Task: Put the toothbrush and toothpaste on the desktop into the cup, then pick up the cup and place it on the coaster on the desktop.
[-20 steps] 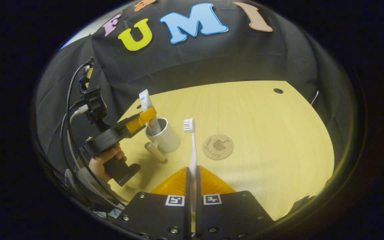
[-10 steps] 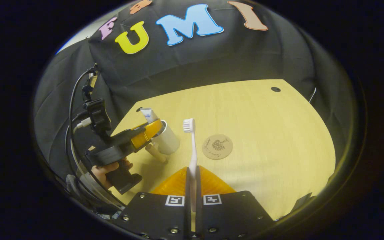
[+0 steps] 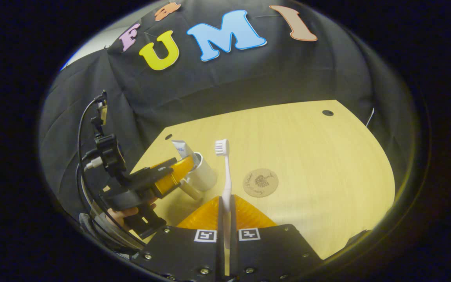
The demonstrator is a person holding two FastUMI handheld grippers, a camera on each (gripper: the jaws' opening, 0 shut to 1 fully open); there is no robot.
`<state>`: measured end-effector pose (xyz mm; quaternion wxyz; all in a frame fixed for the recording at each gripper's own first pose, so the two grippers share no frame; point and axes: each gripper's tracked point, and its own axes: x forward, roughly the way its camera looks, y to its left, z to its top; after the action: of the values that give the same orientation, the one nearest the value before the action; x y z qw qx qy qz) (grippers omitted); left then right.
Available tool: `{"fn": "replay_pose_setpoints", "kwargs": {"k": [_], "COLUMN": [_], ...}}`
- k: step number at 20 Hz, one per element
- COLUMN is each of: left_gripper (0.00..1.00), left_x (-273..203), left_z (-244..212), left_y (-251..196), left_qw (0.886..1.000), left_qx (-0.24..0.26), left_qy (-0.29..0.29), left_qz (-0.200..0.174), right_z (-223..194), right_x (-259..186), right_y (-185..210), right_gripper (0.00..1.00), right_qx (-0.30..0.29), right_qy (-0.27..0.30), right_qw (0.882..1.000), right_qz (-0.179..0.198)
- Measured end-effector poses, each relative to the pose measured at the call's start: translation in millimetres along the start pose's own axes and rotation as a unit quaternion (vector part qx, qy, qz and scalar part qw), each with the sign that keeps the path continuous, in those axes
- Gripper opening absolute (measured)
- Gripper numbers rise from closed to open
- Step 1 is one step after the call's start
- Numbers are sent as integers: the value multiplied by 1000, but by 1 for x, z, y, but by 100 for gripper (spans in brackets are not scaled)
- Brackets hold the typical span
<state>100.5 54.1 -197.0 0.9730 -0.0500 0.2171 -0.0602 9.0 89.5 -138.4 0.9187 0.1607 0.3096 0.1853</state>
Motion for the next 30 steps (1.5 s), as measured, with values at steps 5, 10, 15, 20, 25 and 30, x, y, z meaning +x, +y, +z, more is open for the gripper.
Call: {"fn": "replay_pose_setpoints", "kwargs": {"k": [5,10,15,20,25,30], "left_gripper": [87,85,84,84,86,87], "left_x": [-19,-44,-61,-74,-88,-98], "left_z": [3,-7,-17,-30,-52,-67], "left_y": [3,10,21,22,16,17], "left_qw": [1000,999,997,996,992,989], "left_qx": [1,-21,-52,-53,-72,-95], "left_qy": [7,35,60,77,97,112], "left_qz": [2,-5,-7,-13,-20,-11], "right_z": [35,69,102,101,95,81], "right_x": [16,38,59,93,124,145], "right_y": [30,67,103,122,137,142], "right_gripper": [6,6,6,6,6,6], "right_qx": [-23,-65,-104,-129,-184,-257], "right_qy": [-45,-88,-146,-155,-173,-198], "right_qw": [998,991,977,970,955,933], "right_qz": [41,79,116,138,155,158]}}
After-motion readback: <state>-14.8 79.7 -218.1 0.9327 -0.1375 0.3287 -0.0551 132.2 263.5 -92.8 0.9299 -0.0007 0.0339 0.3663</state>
